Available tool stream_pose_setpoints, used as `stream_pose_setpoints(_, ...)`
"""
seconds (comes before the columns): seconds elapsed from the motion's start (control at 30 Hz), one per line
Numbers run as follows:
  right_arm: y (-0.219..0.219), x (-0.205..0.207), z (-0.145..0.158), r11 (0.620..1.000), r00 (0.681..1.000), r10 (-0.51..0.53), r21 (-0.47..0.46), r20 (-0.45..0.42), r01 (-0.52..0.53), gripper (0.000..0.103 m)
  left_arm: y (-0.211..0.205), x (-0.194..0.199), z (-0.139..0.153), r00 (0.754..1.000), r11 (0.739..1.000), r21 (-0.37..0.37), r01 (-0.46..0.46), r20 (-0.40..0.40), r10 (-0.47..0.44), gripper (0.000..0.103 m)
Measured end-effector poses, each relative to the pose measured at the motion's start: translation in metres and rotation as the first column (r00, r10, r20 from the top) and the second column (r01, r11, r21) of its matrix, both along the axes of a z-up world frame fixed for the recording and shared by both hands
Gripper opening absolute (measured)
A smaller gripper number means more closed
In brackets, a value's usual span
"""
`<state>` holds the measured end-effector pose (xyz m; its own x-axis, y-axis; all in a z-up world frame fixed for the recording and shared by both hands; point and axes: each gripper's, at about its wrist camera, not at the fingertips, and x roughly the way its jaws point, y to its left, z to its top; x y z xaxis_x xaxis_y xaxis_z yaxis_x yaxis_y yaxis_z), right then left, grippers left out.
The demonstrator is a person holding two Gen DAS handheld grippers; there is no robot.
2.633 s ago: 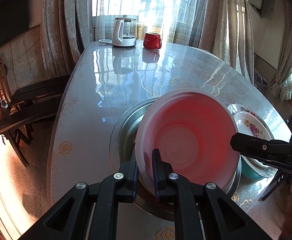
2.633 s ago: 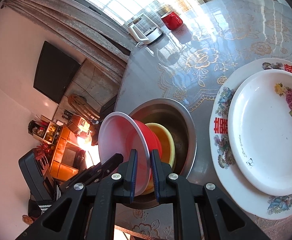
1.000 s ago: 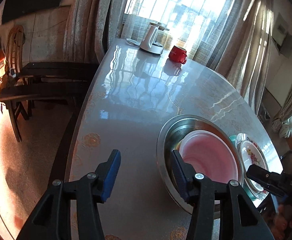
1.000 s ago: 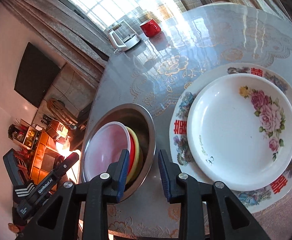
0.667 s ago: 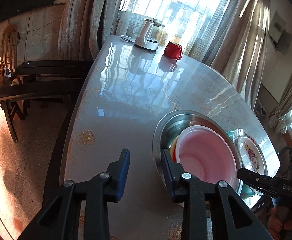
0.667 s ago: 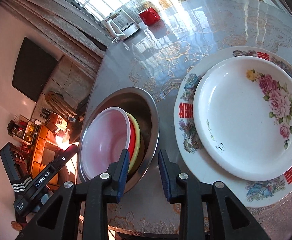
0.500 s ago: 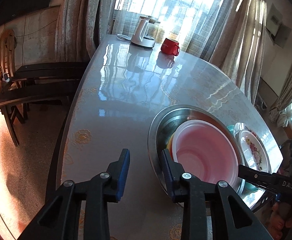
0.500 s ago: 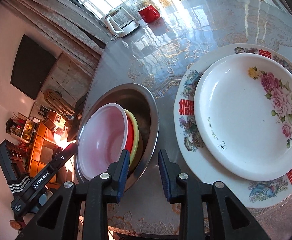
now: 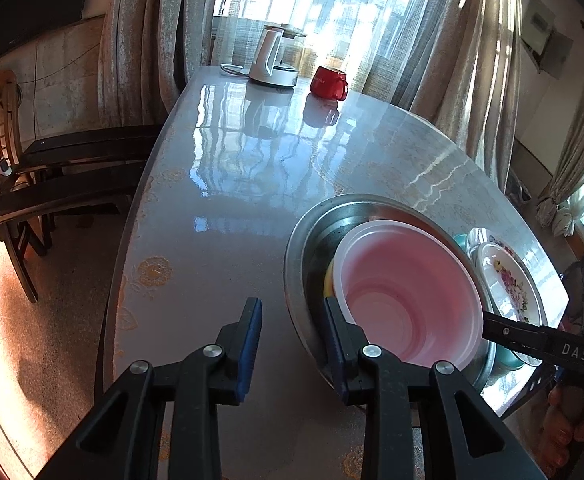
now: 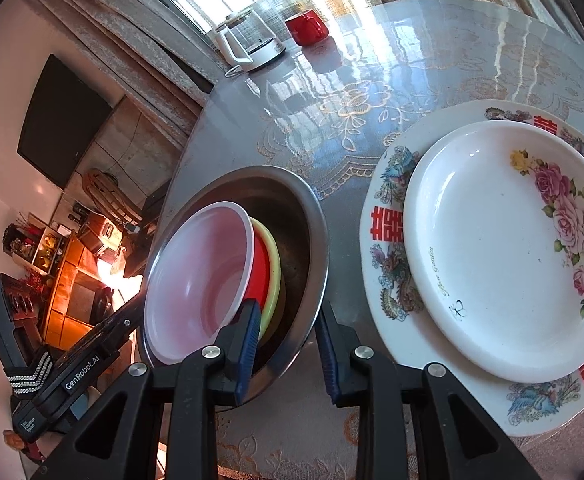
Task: Organize plates and bowls
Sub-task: 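Shift both grippers to the steel bowl rim and close them on it, then lift the steel bowl with its nested bowls using both grippers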
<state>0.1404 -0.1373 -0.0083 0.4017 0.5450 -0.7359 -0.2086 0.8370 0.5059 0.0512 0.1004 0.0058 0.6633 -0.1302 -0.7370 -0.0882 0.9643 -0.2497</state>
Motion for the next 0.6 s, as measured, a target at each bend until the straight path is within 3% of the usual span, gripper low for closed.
stream_pose_setpoints(0.17,-0.0033,0.0016,0.0007,1.000,1.000,0.006,0.008,-0.013,-0.006,0.024,0.0037,-0.0003,-0.0004,1.000,0.999,-0.035,0.022,-0.016,-0.022,0.031)
stream_pose_setpoints(0.47,-0.0076,0.0039,-0.0002,1.000,1.000,-0.007,-0.002,0.004,0.007,0.024,-0.0047,-0.0020,0.0018,0.999,0.998,0.039,0.040,-0.001,-0.040,0.030)
stream_pose_setpoints(0.6,-0.0081,0.0037,0.0012,1.000,1.000,-0.012,-0.004,0.003,0.012,0.021,-0.0047,-0.0050,0.0011,0.997,0.997,0.009,0.079,0.003,-0.079,0.026)
